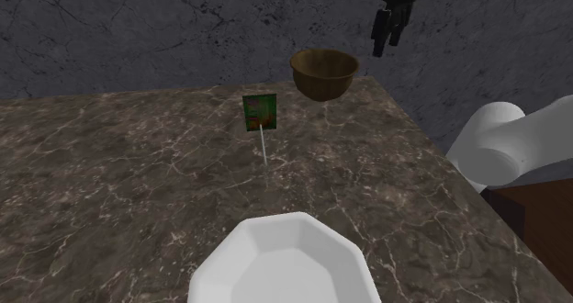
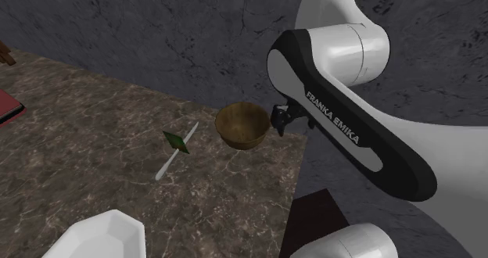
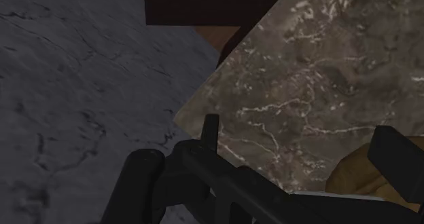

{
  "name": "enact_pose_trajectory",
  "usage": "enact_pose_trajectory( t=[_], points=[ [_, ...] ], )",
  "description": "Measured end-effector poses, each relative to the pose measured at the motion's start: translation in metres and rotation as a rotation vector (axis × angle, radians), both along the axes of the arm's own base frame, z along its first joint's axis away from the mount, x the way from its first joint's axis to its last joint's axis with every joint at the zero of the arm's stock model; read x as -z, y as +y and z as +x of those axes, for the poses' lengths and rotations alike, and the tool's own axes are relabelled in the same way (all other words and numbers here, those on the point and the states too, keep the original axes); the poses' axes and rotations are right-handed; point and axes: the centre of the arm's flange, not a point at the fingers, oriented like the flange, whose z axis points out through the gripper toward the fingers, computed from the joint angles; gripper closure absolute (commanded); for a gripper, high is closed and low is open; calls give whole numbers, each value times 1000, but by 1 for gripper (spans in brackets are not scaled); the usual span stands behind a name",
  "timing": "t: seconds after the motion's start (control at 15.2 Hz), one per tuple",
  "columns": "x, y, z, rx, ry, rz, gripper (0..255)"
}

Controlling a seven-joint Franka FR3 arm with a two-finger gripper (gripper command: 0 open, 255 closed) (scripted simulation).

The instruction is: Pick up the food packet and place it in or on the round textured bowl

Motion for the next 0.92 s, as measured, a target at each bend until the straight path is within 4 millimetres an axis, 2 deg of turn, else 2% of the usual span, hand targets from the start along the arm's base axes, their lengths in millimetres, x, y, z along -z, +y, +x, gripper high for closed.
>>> enact_pose_trajectory(
  t=[0.13,0.46,0.92],
  points=[
    [1,5,4,-17,-1,1,0],
    [-1,48,41,-178,-14,8,0],
    [-10,130,80,-429,-34,19,0]
  ],
)
